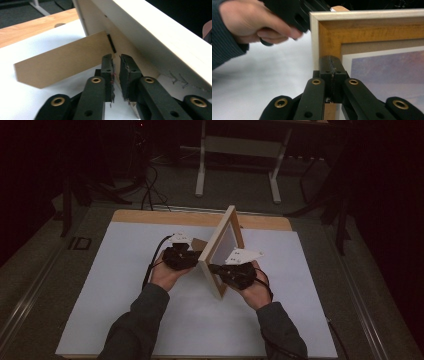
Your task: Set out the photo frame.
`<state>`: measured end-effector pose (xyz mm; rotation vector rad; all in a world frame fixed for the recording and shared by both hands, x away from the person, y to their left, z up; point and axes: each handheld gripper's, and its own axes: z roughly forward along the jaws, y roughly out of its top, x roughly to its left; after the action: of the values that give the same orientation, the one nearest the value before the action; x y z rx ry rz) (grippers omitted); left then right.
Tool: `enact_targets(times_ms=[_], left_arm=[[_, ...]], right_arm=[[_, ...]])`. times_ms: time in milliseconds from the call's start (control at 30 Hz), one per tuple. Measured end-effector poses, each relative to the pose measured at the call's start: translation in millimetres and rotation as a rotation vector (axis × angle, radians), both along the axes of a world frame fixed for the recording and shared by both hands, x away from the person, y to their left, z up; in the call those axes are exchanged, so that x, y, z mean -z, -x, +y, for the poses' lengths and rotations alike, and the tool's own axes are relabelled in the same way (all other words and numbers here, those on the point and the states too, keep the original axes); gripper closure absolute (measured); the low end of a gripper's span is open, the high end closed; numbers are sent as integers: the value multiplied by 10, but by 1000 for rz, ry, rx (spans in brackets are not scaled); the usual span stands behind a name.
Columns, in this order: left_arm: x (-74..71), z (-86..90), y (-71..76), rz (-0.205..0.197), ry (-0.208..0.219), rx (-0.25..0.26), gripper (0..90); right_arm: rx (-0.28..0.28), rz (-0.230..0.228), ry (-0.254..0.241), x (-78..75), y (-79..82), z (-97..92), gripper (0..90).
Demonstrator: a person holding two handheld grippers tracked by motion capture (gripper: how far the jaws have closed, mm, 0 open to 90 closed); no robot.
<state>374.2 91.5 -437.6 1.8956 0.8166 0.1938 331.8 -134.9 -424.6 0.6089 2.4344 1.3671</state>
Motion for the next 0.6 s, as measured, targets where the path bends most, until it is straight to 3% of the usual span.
enact_targets(times_ms=[367,600], left_arm=[[-142,230,26,-1,75,-136,628],[-247,340,86,5,132,-174,507]], right_arm=[[43,20,5,46,-35,-109,830],[64,41,14,62,-70,-194,783]])
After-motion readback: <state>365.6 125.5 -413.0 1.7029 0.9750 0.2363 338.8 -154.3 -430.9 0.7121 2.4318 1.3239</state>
